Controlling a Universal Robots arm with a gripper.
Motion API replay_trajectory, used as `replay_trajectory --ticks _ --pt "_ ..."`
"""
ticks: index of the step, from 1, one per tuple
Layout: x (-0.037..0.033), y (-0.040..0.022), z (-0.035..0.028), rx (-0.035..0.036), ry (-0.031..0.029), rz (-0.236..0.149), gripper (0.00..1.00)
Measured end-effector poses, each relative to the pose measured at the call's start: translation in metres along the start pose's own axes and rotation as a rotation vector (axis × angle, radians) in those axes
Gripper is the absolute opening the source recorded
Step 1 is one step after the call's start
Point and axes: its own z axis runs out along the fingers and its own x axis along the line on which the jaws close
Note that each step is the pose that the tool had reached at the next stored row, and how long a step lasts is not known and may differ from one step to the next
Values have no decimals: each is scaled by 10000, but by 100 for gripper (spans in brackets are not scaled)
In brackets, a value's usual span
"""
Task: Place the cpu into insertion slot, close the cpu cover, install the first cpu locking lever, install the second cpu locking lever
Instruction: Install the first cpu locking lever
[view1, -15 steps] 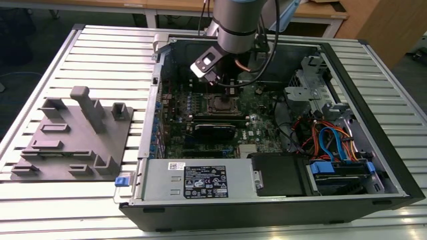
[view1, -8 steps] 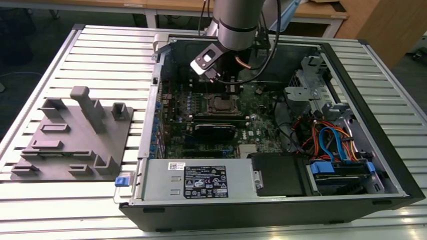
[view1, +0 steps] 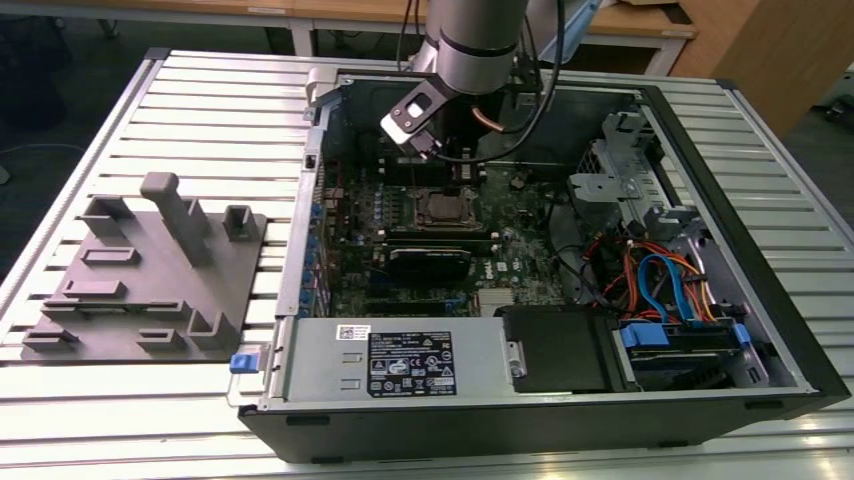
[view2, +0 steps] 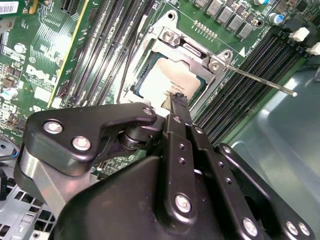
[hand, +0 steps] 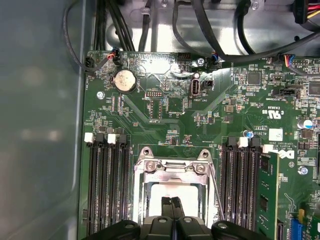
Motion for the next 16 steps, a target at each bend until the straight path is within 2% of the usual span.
replay_trajectory --ticks 16 --pt "0 0 -25 1 -2 0 10"
